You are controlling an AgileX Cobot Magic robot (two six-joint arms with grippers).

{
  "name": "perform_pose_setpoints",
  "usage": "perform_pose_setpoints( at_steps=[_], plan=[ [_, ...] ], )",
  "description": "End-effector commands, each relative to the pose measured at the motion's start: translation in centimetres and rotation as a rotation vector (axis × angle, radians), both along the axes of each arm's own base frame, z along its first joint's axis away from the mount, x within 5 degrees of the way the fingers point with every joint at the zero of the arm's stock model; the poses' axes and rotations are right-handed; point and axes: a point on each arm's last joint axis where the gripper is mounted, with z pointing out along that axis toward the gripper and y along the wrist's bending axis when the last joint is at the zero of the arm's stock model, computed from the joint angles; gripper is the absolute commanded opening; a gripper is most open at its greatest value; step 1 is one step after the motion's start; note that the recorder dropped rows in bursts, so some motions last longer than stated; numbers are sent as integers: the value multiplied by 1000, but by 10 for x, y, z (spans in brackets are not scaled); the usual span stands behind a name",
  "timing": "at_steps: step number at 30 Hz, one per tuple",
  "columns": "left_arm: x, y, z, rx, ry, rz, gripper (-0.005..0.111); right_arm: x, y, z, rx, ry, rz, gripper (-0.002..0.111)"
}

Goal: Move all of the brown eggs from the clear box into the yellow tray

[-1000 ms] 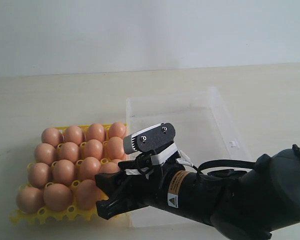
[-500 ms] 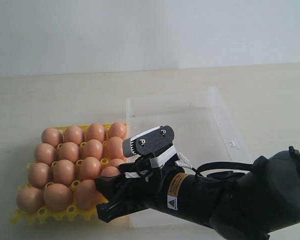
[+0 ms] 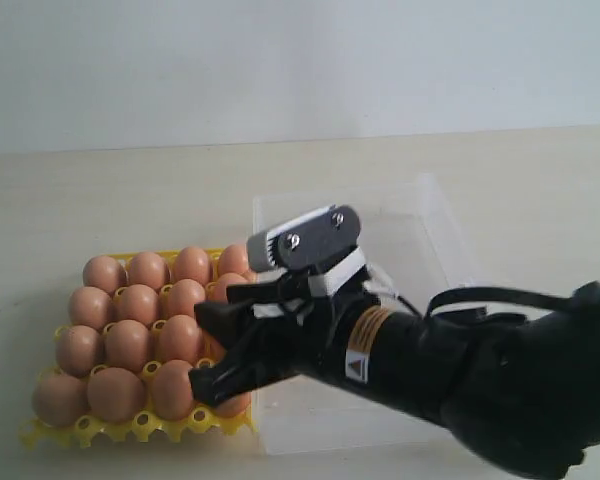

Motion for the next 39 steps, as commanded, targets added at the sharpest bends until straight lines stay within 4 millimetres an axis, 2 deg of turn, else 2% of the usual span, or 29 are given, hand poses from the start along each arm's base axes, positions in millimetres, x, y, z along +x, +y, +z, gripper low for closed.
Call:
perform_pose_setpoints(
  at_steps=[1,3,5,11,14,20,33,36,39],
  plan=[
    [0,0,1,6,-1,2,0,-2,-24,63,-118,-214,-72,0],
    [0,0,1,6,-1,2,0,-2,-38,83,-202,-320,-130,0],
    [0,0,1,6,-1,2,0,0,-49,96,-251,-398,-208,0],
    [0,0,1,6,-1,2,0,0,-99,109,-188,-549,-646,0],
    [0,0,1,6,-1,2,0,-2,-118,111,-142,-471,-827,0],
    [0,0,1,6,-1,2,0,-3,-123,112,-235,-498,-844,0],
    [0,0,1,6,-1,2,0,-3,-119,107,-244,-453,-799,0],
    [0,0,1,6,-1,2,0,-3,-116,111,-246,-508,-759,0],
    [0,0,1,6,-1,2,0,-7,-114,128,-219,-638,-668,0]
  ],
)
